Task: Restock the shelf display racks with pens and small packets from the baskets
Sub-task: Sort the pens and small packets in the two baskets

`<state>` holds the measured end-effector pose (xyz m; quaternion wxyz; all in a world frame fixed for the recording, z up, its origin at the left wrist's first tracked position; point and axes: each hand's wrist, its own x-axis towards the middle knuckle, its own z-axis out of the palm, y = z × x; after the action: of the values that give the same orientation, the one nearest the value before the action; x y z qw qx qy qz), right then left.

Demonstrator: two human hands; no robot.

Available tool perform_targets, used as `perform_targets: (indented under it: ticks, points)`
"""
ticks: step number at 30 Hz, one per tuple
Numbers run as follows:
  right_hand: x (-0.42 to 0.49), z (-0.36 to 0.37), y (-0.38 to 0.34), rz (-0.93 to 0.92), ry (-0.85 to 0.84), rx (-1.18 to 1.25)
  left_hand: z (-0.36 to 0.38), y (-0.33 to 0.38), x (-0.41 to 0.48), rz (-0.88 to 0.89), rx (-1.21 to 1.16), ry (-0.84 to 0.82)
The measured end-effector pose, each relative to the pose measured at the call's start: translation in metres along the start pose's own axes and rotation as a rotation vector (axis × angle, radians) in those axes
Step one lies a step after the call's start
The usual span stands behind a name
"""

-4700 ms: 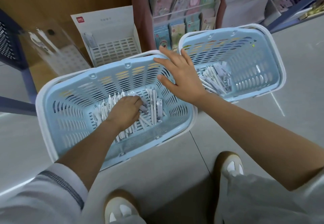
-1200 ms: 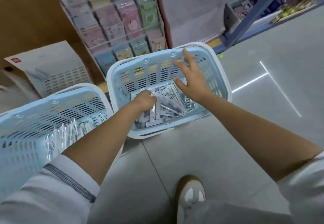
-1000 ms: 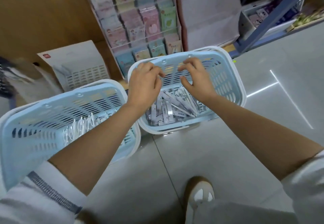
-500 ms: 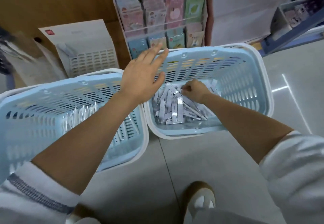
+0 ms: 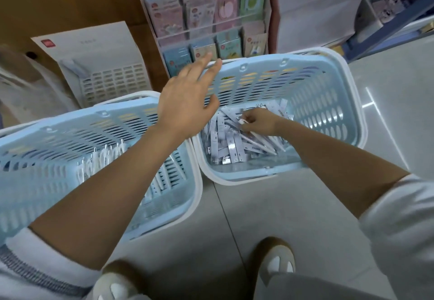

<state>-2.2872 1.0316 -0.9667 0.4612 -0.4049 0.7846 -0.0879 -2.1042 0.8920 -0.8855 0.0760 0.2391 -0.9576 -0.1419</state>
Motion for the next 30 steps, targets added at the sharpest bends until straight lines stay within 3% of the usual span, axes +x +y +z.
perform_targets:
  ticks: [10,18,20,23,30]
  points:
    - [0.001,0.01,-0.003,-0.048,-0.074,-0.295,0.0,0.001,-0.001,0.008,0.034,-0.017]
    - [-0.009,-0.012,0.013,-0.015,0.104,0.206,-0.002,0.001,0.001,0.014,0.069,-0.081]
    - [-0.012,-0.02,0.022,0.011,0.221,0.345,-0.005,0.004,0.006,0.016,0.073,-0.078]
    - [-0.015,-0.031,0.033,0.091,0.39,0.36,-0.008,0.015,0.024,0.052,0.078,-0.036]
    - [-0.002,-0.025,0.046,0.223,0.303,0.383,0.005,0.024,0.051,0.112,0.113,-0.149]
